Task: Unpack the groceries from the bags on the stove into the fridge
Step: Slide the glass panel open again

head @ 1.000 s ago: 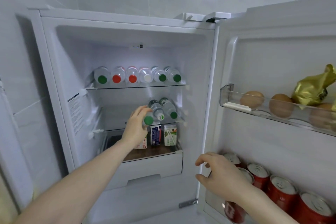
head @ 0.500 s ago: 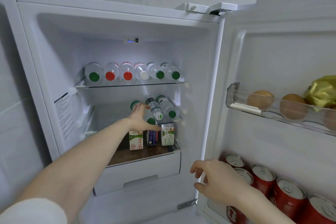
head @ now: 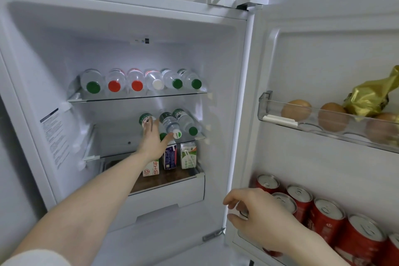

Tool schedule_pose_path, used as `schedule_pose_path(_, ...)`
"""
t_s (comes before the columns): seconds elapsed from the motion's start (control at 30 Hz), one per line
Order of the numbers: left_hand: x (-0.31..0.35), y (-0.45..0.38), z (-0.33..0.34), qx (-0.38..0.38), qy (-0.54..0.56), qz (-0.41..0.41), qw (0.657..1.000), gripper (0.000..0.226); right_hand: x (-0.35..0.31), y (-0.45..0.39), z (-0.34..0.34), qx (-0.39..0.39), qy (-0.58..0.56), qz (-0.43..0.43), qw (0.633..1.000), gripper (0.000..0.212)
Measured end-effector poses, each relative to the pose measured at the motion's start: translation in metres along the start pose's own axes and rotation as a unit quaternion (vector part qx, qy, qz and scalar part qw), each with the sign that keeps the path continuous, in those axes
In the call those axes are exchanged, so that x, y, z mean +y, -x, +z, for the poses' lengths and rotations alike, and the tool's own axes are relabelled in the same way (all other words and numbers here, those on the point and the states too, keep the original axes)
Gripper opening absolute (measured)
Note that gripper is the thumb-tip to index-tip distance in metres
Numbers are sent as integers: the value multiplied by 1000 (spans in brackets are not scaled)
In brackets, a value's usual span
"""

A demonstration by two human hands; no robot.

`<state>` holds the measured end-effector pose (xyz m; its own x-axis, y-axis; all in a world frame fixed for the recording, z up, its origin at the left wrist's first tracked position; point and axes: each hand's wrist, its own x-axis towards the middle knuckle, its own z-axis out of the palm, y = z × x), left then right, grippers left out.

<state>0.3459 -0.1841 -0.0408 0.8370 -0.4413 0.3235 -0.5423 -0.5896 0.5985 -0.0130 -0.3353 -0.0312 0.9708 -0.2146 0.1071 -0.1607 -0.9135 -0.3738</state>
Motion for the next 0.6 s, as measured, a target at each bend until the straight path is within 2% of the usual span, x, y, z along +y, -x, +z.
schedule_pose_path(0.13, -4, 9, -8, -10, 19, -5, 1000, 83, 2, 7, 8, -14, -9, -17, 1000, 30)
schedule_pose_path(0.27, -4, 17, -18, 1, -10, -3, 1000, 81, 8, 12, 16, -26, -14, -34, 999, 32)
schedule_pose_path(0.43, -7, 33, -20, 21, -19, -2, 1000, 83, 15, 16, 22, -30, -29, -56, 998, 31)
schedule_pose_path(0.6, 1, 56, -20, 21, -34, -6, 999, 75, 24, 16, 29, -43, -57, -84, 994, 26)
